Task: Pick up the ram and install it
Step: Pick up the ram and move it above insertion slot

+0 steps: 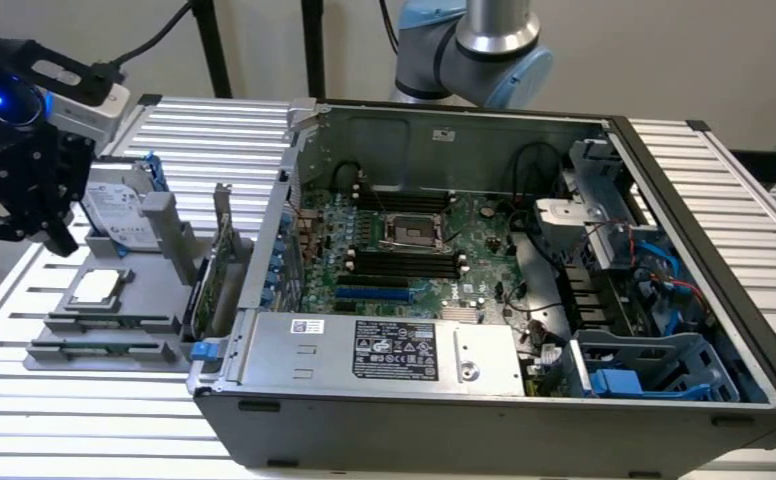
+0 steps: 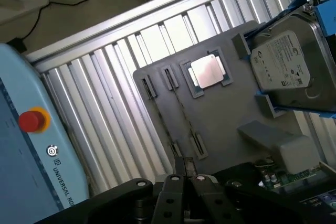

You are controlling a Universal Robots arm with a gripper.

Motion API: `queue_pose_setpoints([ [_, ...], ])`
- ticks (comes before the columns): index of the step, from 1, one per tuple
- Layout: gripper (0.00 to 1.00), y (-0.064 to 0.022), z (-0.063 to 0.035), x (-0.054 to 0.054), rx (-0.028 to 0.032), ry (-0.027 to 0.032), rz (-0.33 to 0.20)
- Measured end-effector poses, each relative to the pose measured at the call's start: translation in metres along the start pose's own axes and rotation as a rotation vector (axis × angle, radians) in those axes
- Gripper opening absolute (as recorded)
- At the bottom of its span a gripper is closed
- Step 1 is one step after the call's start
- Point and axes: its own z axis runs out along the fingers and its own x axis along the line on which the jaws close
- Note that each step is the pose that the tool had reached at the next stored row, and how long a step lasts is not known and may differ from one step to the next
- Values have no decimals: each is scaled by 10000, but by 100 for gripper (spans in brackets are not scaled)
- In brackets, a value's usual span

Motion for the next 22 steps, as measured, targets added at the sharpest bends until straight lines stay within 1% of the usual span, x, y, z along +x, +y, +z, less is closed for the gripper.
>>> queue_pose_setpoints([
  [15, 11, 1, 33, 1, 58, 39, -2706],
  [16, 11, 5, 36, 2, 60, 40, -2830],
  [18, 11, 9, 38, 5, 56, 43, -2895],
  [19, 11, 9, 38, 6, 46, 45, -2896],
  [22, 11, 7, 40, 10, -10, 60, -2899],
])
